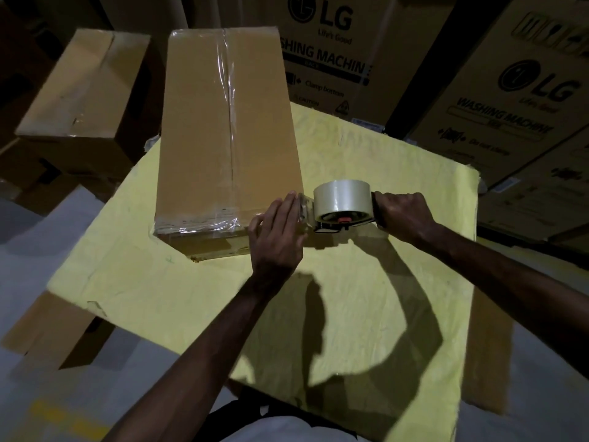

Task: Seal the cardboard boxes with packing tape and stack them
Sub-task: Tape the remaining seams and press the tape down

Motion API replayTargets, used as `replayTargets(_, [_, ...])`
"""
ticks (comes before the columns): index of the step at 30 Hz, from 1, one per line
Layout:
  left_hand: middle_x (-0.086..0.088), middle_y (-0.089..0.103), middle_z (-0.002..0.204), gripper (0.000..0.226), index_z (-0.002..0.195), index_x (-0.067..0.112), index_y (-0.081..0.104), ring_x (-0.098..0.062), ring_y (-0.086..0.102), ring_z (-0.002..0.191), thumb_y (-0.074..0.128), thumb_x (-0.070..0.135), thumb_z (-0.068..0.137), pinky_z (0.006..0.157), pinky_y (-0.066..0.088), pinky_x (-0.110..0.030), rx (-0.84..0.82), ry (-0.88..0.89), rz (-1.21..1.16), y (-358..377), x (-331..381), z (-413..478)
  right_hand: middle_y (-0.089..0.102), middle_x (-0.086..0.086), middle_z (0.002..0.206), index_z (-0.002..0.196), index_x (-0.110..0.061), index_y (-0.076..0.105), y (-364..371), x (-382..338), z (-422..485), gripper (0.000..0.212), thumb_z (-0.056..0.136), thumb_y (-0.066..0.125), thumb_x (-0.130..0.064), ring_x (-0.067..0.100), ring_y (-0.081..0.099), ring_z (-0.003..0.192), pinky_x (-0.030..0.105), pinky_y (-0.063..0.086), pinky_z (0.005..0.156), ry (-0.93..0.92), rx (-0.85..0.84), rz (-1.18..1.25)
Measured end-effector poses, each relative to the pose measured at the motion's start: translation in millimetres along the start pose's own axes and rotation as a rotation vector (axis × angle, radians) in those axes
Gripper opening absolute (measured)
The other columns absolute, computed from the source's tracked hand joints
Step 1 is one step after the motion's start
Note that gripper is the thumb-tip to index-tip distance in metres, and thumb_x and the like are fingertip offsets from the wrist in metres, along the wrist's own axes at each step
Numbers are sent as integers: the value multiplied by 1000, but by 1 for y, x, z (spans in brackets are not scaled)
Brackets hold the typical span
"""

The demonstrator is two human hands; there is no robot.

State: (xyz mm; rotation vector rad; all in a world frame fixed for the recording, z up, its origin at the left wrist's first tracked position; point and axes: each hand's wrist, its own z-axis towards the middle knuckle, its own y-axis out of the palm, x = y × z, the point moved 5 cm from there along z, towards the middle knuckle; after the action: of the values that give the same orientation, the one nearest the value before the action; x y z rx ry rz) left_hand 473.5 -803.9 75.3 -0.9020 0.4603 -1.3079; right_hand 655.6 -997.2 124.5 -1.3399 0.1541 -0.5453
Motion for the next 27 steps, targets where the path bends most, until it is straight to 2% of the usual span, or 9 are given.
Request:
replayTargets(2, [0,45,160,80,153,15,48,-20,41,143,81,37,83,105,31,-43,-16,-10,-24,0,1,0,56,8,57,93,-11,49,-6,2,-4,14,80,54,-16,28,50,39,23,24,45,-50,74,-7])
replayTargets(4, [1,45,160,83,153,16,48,-20,41,143,83,33,80,105,31,-43,-34,-27,-38,-2,-1,3,57,10,60,95,-8,54,-7,9,-11,14,84,60,-13,29,53,42,28,37,40,-127,49,-73])
replayTargets(7, [4,46,160,81,152,19,50,-18,42,142,84,38,80,107,30,-42,-28,-30,-15,-6,-4,3,65,14,79,112,-4,60,11,33,-40,25,88,66,-10,34,65,59,40,53,52,-244,-353,-286])
replayTargets(9, [4,46,160,81,152,19,51,-18,42,142,85,38,80,107,30,-42,-15,-18,-11,-7,-7,3,68,9,86,119,-10,59,15,49,-69,28,92,63,-18,32,68,67,41,56,59,-104,-522,-361])
replayTargets(13, [4,46,160,80,152,20,50,-18,44,142,83,40,82,106,31,-44,-5,-35,-25,-4,-7,0,62,8,62,97,-11,64,-14,48,-87,27,78,84,-15,30,59,44,35,50,45,297,-294,-72])
replayTargets(18, [5,49,158,78,151,20,54,-18,49,141,70,63,88,106,34,-46,19,-84,-73,-5,4,-3,70,10,74,105,-21,69,-29,30,-66,29,87,74,-44,35,67,67,31,37,55,473,-322,58])
replayTargets(22, [5,55,153,78,145,20,61,-20,52,138,62,74,88,108,33,-46,30,-159,-158,-12,13,3,74,3,85,98,-30,75,-6,6,-61,30,85,73,-56,29,68,79,33,46,65,758,-387,388])
replayTargets(25, [7,52,155,72,149,22,56,-19,49,140,61,68,93,110,31,-47,-14,-179,-183,-13,10,5,73,0,79,85,-25,74,29,-14,-69,35,77,76,-58,23,68,74,36,55,67,1061,-360,684])
replayTargets(27, [8,49,157,72,152,23,52,-18,46,143,61,66,94,111,30,-46,-52,-174,-166,-13,8,4,73,4,71,73,-17,73,51,-32,-71,33,75,81,-49,22,68,65,35,54,62,1224,-281,885])
